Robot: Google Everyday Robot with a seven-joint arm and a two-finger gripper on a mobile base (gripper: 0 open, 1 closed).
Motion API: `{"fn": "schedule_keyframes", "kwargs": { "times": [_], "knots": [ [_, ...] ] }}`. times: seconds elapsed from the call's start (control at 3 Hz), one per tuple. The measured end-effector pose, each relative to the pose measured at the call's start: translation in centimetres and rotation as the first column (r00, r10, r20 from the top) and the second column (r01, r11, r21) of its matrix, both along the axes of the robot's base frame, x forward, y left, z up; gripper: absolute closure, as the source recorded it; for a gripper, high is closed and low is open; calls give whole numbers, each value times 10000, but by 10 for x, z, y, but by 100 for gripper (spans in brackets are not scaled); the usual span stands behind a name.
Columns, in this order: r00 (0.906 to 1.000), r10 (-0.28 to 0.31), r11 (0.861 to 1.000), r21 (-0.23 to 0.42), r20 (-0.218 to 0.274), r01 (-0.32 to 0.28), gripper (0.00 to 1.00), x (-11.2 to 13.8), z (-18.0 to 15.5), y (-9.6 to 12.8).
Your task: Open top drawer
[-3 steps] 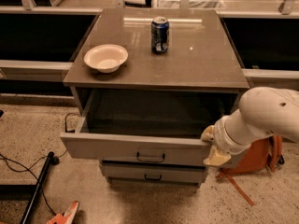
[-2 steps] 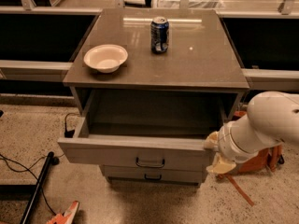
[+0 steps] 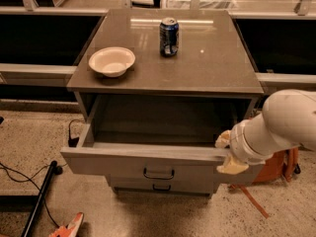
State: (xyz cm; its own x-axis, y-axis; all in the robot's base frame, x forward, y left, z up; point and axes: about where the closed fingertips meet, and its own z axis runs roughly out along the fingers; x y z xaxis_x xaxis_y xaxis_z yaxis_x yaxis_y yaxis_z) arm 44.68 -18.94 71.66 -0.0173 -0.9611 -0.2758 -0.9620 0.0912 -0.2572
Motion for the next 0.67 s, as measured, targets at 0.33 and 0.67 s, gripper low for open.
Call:
{"fn": "schedule_keyframes", "kwargs": {
  "times": [0.33, 0.67],
  "knots": [
    [9992, -9, 9998, -220, 407, 18, 65, 37, 13, -3],
    [9989, 56, 9995, -318, 461, -41, 73, 70, 17, -1]
  ]
}}
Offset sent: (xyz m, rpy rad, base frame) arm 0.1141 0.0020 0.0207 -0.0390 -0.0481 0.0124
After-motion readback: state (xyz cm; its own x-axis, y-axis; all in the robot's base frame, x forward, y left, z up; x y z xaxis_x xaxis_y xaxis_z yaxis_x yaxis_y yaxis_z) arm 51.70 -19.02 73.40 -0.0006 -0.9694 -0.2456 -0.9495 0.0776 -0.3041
